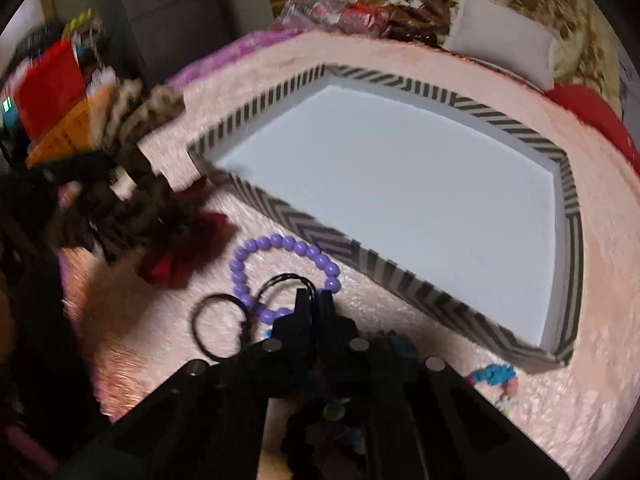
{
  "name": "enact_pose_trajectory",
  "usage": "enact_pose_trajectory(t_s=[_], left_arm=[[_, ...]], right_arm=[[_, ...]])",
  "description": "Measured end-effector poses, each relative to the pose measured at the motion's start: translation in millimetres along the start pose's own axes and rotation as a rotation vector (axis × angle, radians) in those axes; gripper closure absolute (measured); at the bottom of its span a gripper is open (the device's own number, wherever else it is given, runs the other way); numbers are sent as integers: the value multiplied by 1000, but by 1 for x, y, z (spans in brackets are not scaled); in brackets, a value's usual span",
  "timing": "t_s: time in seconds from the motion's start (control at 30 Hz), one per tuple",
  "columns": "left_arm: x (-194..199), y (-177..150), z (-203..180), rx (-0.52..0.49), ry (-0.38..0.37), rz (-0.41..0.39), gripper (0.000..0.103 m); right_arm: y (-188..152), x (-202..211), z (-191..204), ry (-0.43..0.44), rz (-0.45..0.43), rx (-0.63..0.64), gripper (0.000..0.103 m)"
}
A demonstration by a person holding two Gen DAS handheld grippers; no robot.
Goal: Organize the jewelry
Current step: 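Lift the leopard bow with the left tool while the right tool grasps a black hair tie, then carry both items over the chevron tray and open both tools inside it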
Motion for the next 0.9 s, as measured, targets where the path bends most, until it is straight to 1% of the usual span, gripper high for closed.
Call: enact_pose_trajectory(t_s=[0.1,0.3,0.43,0.53,0.7,0.8,0.9], left_arm=[[1,4,-3,-5,-6,-7,93],[2,17,-15,-46,-15,-28,93],[-3,27,-20,-61,-18,-33,93],[-14,36,-21,-63,-18,-33,93],[-42,48,-24,-67,-17,0,93],[-63,51,-25,-86,-7,30,93],[-82,53,-27,-111,5,44,93]], right_arm=[[10,16,-1,46,-52,-60,99],[31,29,0,68,-118,-109,99],[44,31,-2,83,-149,-140,99],[54,30,-4,64,-160,-134,99],[75,22,-14,52,-177,-161,99],[86,9,-20,45,-162,-168,99],[97,-11,-25,39,-137,-162,99]])
Point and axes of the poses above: each gripper's, at about its wrist camera, not at the fingertips, and x roughly against the way its jaws point, z to its left, y to its top, the point moved 8 cm from there along -x, roughly the way its jaws point, and after that the axes turned 11 degrees about -z, right-handed, at the moved point
